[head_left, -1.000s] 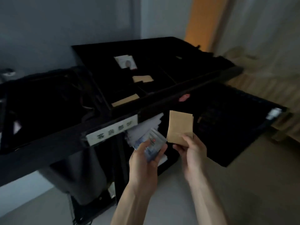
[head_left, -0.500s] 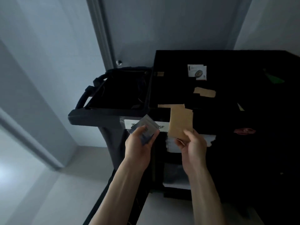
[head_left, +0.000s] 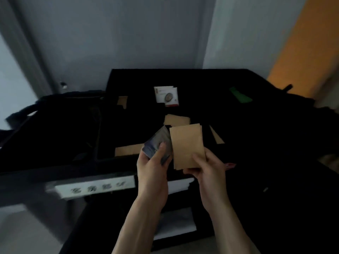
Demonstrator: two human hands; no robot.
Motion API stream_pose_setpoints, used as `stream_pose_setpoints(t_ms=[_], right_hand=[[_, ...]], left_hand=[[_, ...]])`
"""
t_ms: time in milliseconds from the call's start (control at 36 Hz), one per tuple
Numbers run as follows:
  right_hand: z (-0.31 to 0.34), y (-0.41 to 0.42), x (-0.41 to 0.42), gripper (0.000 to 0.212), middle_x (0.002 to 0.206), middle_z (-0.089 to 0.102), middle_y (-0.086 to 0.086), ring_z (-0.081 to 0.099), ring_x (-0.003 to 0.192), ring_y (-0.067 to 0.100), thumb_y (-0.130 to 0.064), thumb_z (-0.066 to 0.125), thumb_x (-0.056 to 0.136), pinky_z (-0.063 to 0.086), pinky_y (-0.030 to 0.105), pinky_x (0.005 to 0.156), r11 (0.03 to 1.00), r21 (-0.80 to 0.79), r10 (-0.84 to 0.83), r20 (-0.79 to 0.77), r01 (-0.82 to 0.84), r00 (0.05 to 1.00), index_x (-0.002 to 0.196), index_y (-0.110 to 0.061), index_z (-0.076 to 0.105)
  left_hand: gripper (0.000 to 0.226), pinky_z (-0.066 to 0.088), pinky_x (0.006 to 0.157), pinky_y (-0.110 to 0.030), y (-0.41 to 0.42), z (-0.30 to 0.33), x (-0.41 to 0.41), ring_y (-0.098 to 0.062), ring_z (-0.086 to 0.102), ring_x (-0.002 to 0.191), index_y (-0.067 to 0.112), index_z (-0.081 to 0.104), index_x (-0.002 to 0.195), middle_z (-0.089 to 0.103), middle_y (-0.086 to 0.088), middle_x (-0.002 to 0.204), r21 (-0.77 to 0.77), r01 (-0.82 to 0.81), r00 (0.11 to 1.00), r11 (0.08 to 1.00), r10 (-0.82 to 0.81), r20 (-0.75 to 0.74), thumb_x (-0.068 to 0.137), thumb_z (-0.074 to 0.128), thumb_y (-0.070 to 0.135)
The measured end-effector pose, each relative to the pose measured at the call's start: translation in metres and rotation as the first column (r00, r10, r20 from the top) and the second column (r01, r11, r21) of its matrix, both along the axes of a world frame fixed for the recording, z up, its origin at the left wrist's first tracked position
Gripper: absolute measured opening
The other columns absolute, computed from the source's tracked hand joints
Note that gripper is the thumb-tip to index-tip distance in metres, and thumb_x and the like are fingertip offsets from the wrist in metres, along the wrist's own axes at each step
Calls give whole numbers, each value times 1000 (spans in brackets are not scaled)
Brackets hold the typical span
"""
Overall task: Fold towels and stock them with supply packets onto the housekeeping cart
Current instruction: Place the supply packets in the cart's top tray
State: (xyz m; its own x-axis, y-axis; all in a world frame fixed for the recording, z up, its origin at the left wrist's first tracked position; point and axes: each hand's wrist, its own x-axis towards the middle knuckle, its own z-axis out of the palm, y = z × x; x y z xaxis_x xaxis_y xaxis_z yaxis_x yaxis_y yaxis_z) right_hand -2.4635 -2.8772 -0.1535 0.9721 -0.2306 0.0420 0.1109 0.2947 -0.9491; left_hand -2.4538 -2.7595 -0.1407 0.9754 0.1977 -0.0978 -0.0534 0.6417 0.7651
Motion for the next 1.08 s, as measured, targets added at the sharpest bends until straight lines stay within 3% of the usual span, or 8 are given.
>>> stream_pose_setpoints(t_ms=[250,361,472,556,639,722,917,1083], right_hand=[[26,-7,77,19,94,75,3,72,82,18,-26,58,93,54,25,58,981,-188,-36,93,53,995,101,-27,75],[20,4,106,20,91,74,3,71,81,20,-18,55,99,54,27,58,957,-281,-50,83,71,995,101,-28,73],[17,11,142,22,94,73,-3,70,74,17,-13,56,99,54,28,54,931,-360,-24,102,60,994,108,-29,68],[23,0,176,26,90,71,-7,67,66,8,-9,55,98,51,22,50,874,-470,-69,136,125,988,104,-33,64],[32,-19,209,23,104,68,-1,67,85,12,-11,53,98,55,29,56,834,-531,-119,90,149,989,111,-26,64],[41,-34,236,26,108,67,2,64,95,26,-13,50,96,58,50,78,735,-657,-155,78,168,985,116,-23,64],[44,-39,281,34,116,68,1,62,103,18,-13,54,93,41,22,78,452,-888,32,-80,-86,996,120,-27,69],[33,-30,293,45,127,63,5,61,108,22,-8,45,92,55,34,87,90,-931,197,-330,-353,923,129,-27,64]], left_hand=[[24,58,85,-42,-23,14,85,-28,70,103,12,64,120,74,-7,108,101,21,999,995,-24,29,96,63,10],[25,59,86,-49,-8,12,106,-28,72,100,15,65,120,75,-7,108,71,29,999,997,-26,-35,95,64,12],[24,61,74,-30,13,13,129,-20,74,97,15,66,118,76,-3,106,-11,-1,998,1000,0,-66,96,61,8],[30,62,78,-31,36,16,147,-24,74,97,7,61,125,73,-10,113,-80,-110,989,991,101,-108,95,62,4],[32,61,80,-32,58,22,157,-23,74,95,1,58,127,69,-15,118,-87,-185,980,979,178,-84,95,61,2],[27,61,82,-35,68,29,168,-18,75,89,2,60,122,70,-12,114,-54,-224,974,973,222,-50,95,61,2],[18,63,76,-42,55,36,212,-25,73,89,10,65,108,70,-11,105,219,-38,991,975,65,-119,92,65,3],[10,61,60,-33,37,21,253,-25,70,89,16,67,94,71,-9,95,554,165,966,816,-20,-259,88,67,8]])
